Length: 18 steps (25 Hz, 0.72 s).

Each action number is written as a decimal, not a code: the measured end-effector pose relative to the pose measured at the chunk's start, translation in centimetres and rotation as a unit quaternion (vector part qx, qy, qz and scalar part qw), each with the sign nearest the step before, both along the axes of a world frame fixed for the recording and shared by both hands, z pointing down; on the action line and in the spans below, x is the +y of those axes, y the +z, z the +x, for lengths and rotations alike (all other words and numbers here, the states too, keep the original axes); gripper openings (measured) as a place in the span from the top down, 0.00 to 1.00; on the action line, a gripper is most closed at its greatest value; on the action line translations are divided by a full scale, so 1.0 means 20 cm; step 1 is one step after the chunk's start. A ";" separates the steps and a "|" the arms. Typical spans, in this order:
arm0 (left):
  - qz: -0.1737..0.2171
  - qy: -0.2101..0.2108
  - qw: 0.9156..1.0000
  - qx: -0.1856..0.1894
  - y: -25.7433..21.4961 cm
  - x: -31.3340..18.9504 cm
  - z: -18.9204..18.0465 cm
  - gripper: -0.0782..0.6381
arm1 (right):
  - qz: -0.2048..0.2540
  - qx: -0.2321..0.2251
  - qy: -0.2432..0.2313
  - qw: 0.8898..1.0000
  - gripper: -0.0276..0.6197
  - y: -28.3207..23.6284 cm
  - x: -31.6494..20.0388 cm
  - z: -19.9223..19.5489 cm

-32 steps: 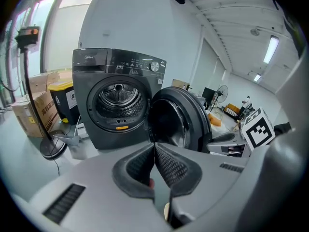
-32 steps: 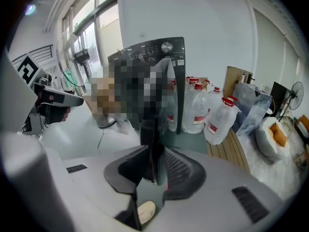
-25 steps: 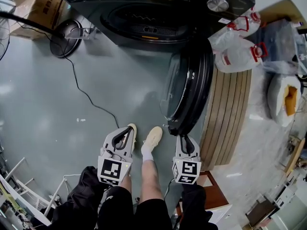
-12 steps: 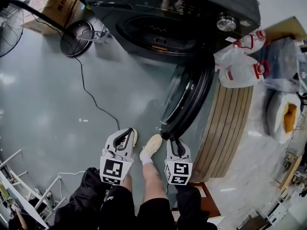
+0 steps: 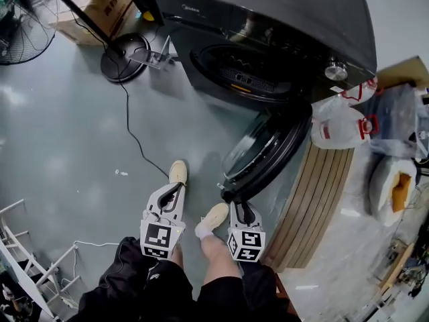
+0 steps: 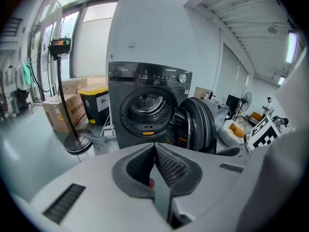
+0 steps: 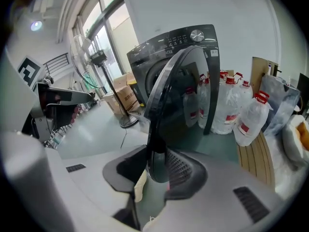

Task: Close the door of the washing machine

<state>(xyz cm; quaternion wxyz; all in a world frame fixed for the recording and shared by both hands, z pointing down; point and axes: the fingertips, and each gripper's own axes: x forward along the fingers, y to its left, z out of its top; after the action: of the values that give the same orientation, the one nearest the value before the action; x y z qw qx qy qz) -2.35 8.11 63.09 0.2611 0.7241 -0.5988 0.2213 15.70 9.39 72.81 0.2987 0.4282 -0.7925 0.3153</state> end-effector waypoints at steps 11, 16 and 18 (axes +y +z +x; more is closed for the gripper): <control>-0.006 -0.021 1.000 -0.001 0.03 -0.12 -0.37 0.86 | -0.012 -0.039 0.026 0.999 0.74 0.00 -0.17 -0.44; -0.010 -0.029 0.999 0.006 0.03 -0.13 -0.51 0.86 | -0.007 -0.039 0.032 0.999 0.74 0.00 -0.24 -0.59; -0.013 -0.032 0.999 0.008 0.03 -0.12 -0.56 0.86 | -0.007 -0.038 0.031 0.999 0.74 0.00 -0.26 -0.65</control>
<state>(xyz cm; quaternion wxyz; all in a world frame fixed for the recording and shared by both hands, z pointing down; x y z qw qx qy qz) -13.63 5.65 63.77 0.2821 0.7029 -0.6164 0.2154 2.78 4.14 72.77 0.2621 0.4379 -0.7873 0.3460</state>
